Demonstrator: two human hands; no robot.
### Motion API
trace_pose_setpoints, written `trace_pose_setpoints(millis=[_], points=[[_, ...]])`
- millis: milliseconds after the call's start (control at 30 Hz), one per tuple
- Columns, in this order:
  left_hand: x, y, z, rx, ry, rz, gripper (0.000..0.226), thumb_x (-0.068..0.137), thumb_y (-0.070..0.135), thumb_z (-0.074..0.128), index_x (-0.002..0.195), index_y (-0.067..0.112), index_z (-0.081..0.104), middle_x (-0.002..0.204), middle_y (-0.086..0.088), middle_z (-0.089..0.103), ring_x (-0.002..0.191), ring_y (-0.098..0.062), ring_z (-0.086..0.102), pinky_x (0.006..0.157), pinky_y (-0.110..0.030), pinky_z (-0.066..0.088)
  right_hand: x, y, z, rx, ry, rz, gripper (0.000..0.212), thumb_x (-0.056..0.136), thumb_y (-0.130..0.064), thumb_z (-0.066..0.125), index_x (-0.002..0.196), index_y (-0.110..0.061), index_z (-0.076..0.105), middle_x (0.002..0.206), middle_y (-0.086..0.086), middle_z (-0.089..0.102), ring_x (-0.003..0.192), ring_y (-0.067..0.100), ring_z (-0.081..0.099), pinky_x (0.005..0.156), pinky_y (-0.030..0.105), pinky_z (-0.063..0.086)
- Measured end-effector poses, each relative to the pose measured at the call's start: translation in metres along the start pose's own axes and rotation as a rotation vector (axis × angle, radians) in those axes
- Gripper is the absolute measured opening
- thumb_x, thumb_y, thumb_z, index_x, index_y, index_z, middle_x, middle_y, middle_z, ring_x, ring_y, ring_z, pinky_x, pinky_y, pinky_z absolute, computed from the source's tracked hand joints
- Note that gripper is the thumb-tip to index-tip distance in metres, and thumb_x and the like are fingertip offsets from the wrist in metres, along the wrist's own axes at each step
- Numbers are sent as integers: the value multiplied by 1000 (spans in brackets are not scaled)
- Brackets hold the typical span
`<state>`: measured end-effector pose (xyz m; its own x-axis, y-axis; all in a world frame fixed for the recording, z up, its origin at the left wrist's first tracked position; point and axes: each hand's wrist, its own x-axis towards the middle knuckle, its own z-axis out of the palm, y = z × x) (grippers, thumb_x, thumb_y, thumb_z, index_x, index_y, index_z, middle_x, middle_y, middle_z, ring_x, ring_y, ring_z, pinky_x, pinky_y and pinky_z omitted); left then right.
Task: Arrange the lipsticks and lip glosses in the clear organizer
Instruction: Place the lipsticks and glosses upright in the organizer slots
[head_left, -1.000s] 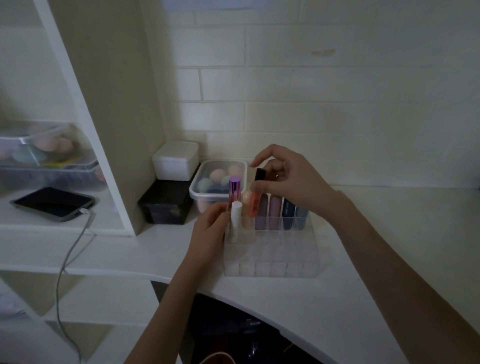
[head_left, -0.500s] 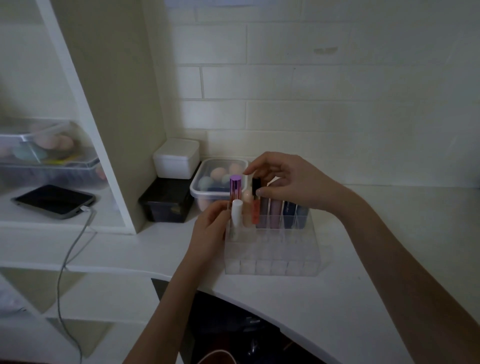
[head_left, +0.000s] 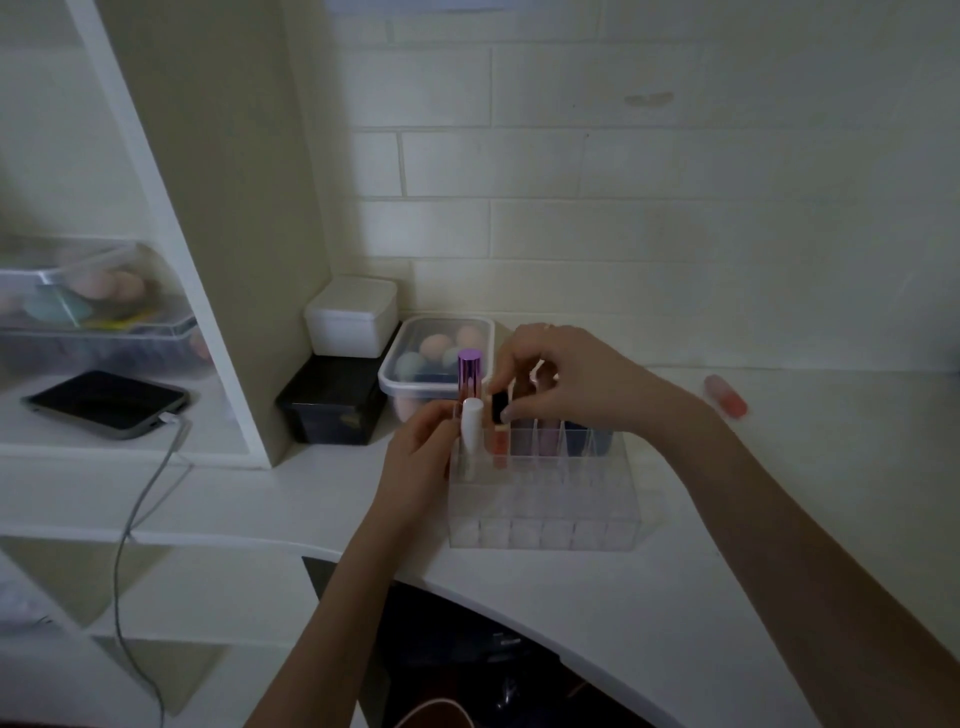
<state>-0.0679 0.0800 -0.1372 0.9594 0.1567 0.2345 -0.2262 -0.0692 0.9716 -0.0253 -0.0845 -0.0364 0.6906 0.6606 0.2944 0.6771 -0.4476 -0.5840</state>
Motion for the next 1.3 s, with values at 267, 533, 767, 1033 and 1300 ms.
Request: trace_pose_setpoints(millis=[267,533,767,1033,1300], points=[[3,-2,-1,7,14,9,22,85,32,49,86,31,71,91,-1,71,93,-26,65,82,-42,53,3,8,7,-165,6,-16,22,68,-16,80,86,-12,67,80,-12,46,71,1,43,63,10,34],[2,-1,-1,32,9,30,25,91,25,48,86,31,71,88,2,72,88,-20,66,76,-33,52,0,12,-3,-8,32,-10,28,71,-18,77,94,-30,66,69,-11,50,59,2,42,58,12,34],[2,-1,-2,56,14,19,24,86,30,47,81,35,70,82,9,70,88,-20,64,82,-40,52,-11,74,-36,46,610,156,10,88,-17,62,97,-18,68,89,2,66,70,2,53,74,23,43],[2,2,-1,65,10,-23,24,81,36,46,82,38,70,87,9,70,93,-25,64,90,-52,51,-56,170,-22,-462,508,863,40,94,-29,48,133,-17,49,146,11,42,139,37,26,111,55,19],[2,0,-2,74,10,-23,25,84,35,46,89,30,70,90,4,70,94,-26,65,89,-55,51,-59,184,-12,-610,475,846,29,94,-13,43,116,-7,60,126,19,54,118,43,41,92,44,42]])
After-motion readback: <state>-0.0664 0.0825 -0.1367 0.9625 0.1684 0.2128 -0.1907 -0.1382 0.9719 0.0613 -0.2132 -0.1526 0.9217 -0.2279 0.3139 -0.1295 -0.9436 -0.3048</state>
